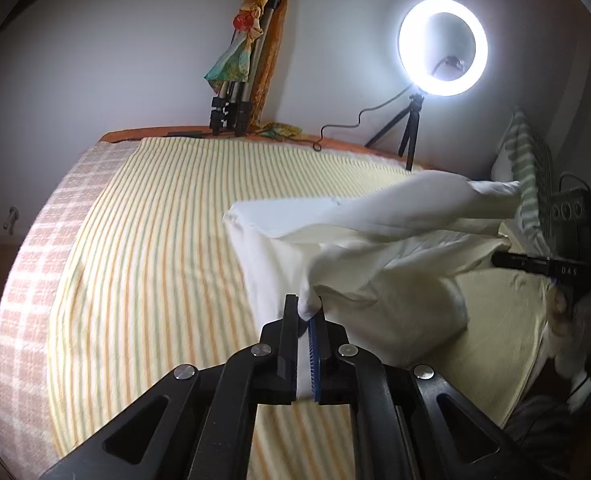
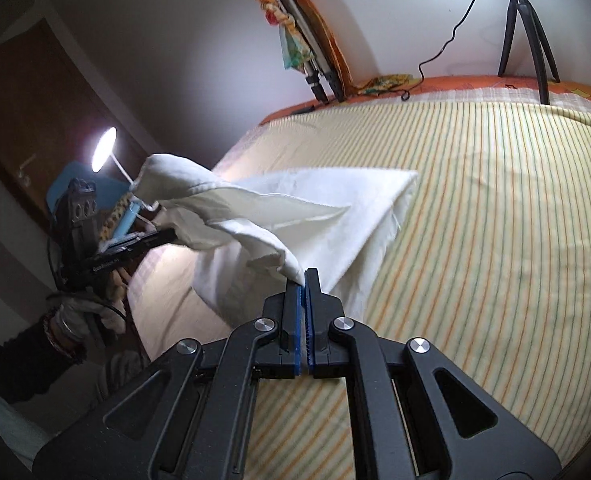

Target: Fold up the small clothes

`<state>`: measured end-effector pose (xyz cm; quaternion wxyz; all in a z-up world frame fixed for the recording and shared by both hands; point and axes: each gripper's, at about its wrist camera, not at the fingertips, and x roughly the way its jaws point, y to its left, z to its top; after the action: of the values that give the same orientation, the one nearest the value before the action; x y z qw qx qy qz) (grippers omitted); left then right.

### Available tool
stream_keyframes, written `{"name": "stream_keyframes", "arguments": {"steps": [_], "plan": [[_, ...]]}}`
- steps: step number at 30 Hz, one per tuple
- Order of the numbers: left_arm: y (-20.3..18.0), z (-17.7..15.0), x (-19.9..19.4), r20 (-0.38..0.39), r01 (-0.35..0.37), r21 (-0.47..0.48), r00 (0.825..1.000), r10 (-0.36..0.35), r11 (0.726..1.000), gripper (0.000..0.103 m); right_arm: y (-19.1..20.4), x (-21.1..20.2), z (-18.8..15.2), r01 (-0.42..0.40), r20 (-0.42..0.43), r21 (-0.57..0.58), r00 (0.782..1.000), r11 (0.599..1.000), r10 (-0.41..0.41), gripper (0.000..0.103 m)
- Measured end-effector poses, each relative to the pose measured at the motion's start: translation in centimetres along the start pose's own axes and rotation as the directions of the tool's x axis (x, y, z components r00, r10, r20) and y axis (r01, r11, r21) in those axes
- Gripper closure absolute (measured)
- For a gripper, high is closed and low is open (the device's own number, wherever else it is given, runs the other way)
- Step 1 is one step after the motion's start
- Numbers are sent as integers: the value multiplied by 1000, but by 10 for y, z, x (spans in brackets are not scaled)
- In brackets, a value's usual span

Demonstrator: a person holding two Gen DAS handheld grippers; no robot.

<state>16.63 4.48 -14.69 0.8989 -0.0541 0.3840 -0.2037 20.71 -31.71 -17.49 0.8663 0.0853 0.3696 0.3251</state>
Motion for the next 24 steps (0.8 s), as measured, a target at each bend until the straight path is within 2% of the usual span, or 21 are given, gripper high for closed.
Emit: {"name": "stream_keyframes", "arguments": {"steps": [2, 5, 6, 7, 8, 9, 11, 13, 17, 18, 19, 20, 21, 22, 23, 24], "plan": [[5, -11, -10, -7, -7, 1, 1000, 7, 1000, 100, -2, -5, -7, 4, -17, -7, 1000, 1000, -5, 97], [20, -20, -25, 0, -3, -50, 1000, 3, 999, 97, -9, -19, -14, -5, -4, 31, 1000, 1000, 5, 97], [26, -20, -27, 3, 5, -75, 1000, -5, 997, 94, -13, -24, -15, -12, 6, 61, 1000, 998, 11, 97], [32, -19, -28, 5, 16, -110, 1000, -15, 994, 85, -19, -27, -13, -24, 16, 102, 1000, 994, 23, 96], [39, -17, -27, 4, 31, -152, 1000, -31, 988, 75, -23, -28, -12, -39, 22, 138, 999, 990, 37, 92], [46, -15, -23, -4, 55, -200, 998, -57, 978, 71, -27, -28, -13, -44, 21, 170, 999, 984, 41, 87], [56, -12, -12, -10, 102, -289, 994, -110, 952, 70, -33, -24, -11, -40, 18, 233, 999, 972, 37, 54], [60, -9, 1, -22, 129, -338, 989, -145, 932, 70, -42, -15, -11, -66, 9, 308, 998, 949, 66, 49], [61, -9, 28, -57, 179, -415, 973, -222, 892, 72, -50, 9, -15, -80, -46, 373, 994, 924, 104, 49], [60, -10, 34, -70, 188, -424, 969, -239, 886, 75, -49, 15, -17, -79, -67, 370, 992, 926, 111, 49], [59, -12, 38, -86, 184, -425, 966, -243, 886, 84, -48, 20, -18, -77, -81, 366, 990, 927, 114, 52], [56, -12, 42, -98, 185, -421, 964, -247, 888, 93, -47, 25, -20, -75, -92, 364, 989, 928, 116, 63], [54, -12, 44, -109, 190, -417, 960, -256, 889, 98, -46, 27, -21, -84, -101, 366, 987, 927, 129, 72], [52, -12, 44, -112, 189, -411, 960, -255, 892, 101, -45, 31, -23, -97, -110, 373, 983, 923, 148, 91], [50, -10, 43, -112, 187, -402, 961, -251, 896, 103, -44, 32, -23, -105, -112, 378, 981, 920, 158, 96], [48, -8, 39, -109, 192, -395, 961, -253, 898, 103, -41, 31, -22, -119, -105, 376, 980, 919, 170, 96]]}}
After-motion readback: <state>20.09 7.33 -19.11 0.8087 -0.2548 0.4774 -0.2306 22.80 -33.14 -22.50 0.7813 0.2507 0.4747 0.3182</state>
